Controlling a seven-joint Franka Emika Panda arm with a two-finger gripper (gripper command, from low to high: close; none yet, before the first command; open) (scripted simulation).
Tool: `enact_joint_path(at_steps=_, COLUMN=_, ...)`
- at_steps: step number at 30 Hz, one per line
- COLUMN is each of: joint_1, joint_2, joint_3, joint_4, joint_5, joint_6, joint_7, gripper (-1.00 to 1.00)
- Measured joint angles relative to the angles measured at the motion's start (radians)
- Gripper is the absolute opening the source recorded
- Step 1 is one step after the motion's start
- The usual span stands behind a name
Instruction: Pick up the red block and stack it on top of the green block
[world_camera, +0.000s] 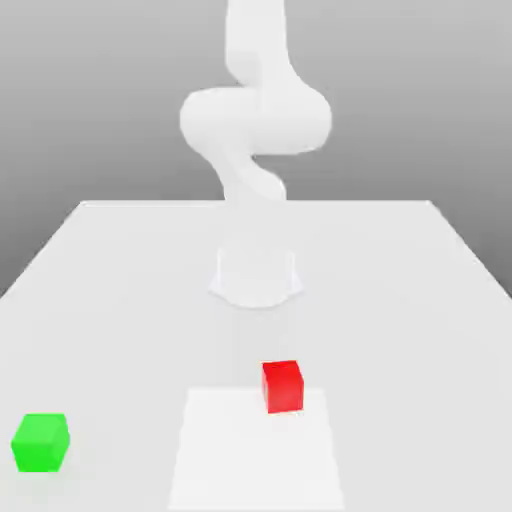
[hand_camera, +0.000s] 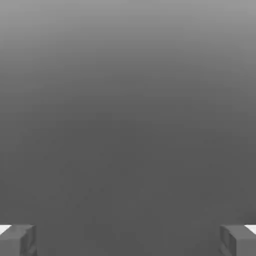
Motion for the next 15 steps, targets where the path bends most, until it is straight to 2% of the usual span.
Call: enact_joint_path(at_steps=15, joint_1=0.067, joint_2=0.458, joint_3=0.019, joint_4=-0.497, joint_5=0.012, joint_6=0.369, joint_7=-0.051, gripper=0.0)
